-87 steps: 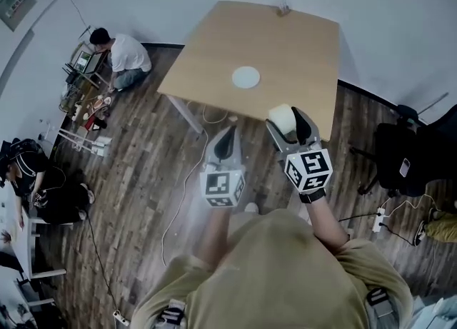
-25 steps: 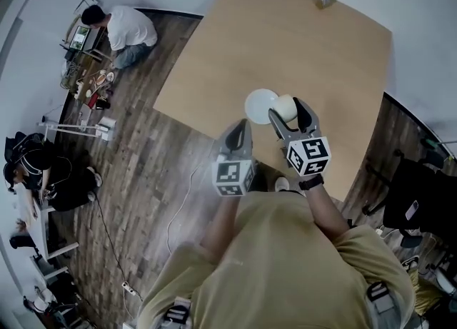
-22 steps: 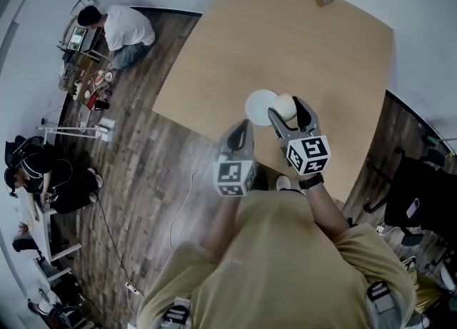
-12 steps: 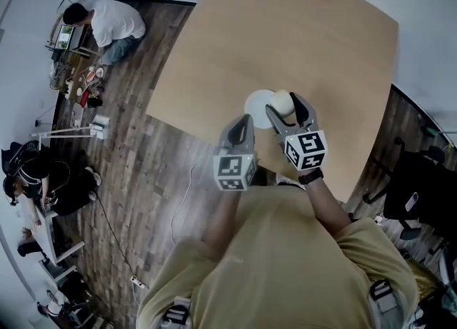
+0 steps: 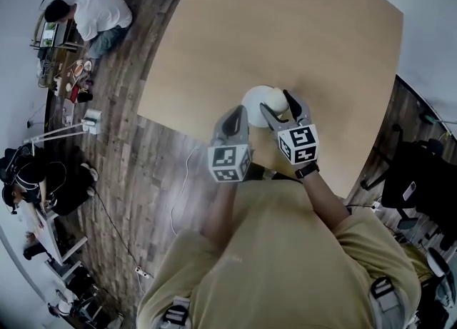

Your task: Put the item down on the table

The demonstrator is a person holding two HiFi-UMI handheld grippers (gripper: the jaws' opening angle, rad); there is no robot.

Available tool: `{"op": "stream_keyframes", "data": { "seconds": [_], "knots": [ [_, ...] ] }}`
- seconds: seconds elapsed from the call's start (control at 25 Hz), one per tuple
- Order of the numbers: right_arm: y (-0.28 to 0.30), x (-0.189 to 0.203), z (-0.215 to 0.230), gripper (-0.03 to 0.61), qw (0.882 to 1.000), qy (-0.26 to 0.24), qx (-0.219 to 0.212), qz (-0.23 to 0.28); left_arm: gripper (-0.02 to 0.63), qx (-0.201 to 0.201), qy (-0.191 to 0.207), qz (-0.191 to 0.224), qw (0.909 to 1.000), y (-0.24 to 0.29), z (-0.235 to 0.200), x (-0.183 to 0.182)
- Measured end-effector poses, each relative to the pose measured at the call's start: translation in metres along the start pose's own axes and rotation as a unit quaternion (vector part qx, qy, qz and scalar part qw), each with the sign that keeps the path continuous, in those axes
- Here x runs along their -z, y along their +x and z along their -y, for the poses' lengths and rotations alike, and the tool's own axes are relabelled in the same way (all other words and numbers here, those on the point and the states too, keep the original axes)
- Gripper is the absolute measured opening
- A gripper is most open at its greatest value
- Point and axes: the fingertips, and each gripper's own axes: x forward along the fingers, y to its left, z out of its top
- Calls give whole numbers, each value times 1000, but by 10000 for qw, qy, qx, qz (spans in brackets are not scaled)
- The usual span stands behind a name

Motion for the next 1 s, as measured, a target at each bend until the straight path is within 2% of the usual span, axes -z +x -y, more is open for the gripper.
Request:
{"op": "stream_keyframes", "data": {
  "seconds": [0.44,0.76,1.0],
  "knots": [
    [62,77,-9,325,9927,-435,-115,-1117,2,-18,-163,-398,9991,28,-23,33],
    [80,122,-12,325,9840,-689,-20,-1644,2,-39,-260,-500,9984,31,-38,44],
    [86,132,-6,325,9796,-844,124,-1820,2,-69,-311,-522,9981,27,-44,48]
  ]
}}
